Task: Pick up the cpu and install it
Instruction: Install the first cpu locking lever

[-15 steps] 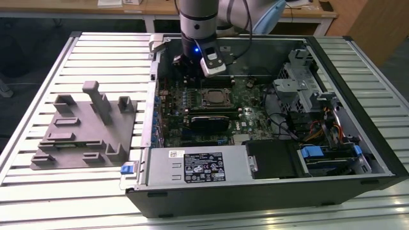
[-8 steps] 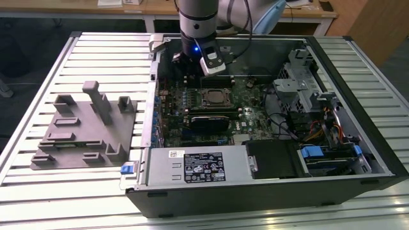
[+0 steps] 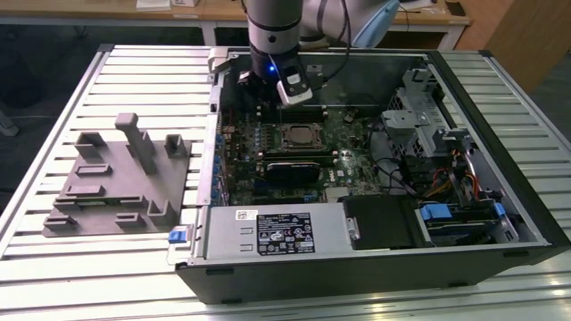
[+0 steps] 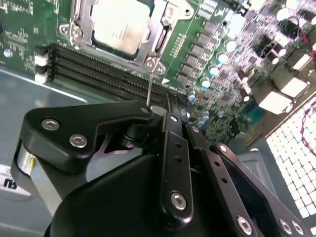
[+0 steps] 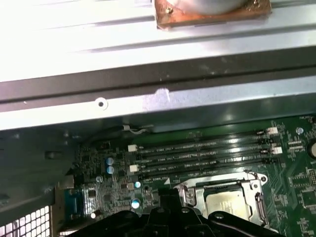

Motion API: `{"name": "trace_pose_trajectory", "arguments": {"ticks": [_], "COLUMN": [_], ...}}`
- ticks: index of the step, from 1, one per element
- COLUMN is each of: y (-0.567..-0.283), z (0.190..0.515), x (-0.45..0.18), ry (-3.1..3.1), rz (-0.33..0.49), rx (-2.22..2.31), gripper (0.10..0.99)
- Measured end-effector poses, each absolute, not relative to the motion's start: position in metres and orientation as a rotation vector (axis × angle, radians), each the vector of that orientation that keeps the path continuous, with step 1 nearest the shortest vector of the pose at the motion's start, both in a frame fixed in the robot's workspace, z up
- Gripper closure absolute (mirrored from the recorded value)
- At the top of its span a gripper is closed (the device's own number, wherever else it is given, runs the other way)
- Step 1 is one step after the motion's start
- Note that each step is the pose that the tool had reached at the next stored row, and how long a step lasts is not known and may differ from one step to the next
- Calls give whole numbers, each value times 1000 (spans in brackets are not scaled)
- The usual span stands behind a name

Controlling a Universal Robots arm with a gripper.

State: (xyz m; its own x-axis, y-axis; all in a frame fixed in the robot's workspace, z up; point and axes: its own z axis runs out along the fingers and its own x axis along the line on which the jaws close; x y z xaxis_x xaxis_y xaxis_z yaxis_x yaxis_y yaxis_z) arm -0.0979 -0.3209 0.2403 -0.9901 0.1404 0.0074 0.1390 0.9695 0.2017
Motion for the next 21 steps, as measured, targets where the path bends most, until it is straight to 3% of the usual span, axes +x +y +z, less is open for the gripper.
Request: {"name": "trace_pose_trajectory", "arguments": {"ticks": [16,21], "y": [-321,-321], "z": [252,252], "x": [-98,-98], "ry": [3103,3103], "rz": [433,434], "rx": [215,215], "gripper": [980,980]}}
